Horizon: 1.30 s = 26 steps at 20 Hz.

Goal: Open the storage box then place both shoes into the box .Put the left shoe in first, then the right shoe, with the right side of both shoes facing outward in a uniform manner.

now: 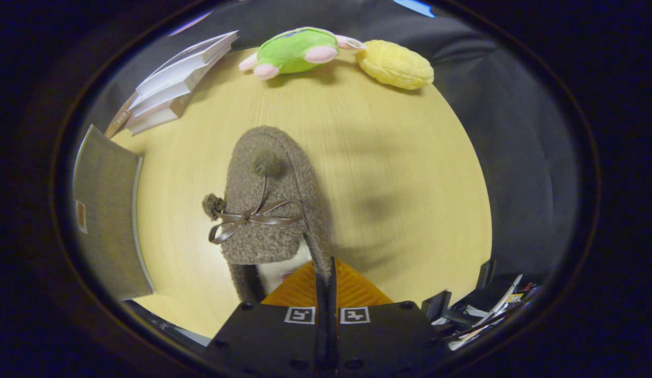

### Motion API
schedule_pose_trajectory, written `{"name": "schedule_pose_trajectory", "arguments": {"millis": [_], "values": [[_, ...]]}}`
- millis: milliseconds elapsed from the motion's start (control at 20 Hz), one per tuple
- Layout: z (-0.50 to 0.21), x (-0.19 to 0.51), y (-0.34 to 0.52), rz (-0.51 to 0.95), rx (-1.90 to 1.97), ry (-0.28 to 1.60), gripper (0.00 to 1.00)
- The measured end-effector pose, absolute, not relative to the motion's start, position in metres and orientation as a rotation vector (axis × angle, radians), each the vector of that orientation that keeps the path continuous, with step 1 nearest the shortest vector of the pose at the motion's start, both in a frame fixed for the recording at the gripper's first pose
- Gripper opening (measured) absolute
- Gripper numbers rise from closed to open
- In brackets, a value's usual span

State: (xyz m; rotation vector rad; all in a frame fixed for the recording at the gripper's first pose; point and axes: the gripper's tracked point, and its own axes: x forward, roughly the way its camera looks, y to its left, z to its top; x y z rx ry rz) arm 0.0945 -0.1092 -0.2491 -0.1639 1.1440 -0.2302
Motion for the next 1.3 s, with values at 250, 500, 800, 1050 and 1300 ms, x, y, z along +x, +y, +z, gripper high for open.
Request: {"name": "schedule_pose_trajectory", "arguments": {"millis": [250,500,800,1050,1300], "values": [[-0.222,0.089,-0.099,-0.244,-0.18,1.101,0.04],[-0.17,0.086,-0.075,-0.271,-0.194,1.015,0.04],[-0.102,0.071,-0.013,-0.278,-0.298,0.894,0.04],[-0.052,0.06,0.071,-0.216,-0.358,0.773,0.04],[-0.031,0.052,0.163,-0.172,-0.319,0.731,0.03]]}}
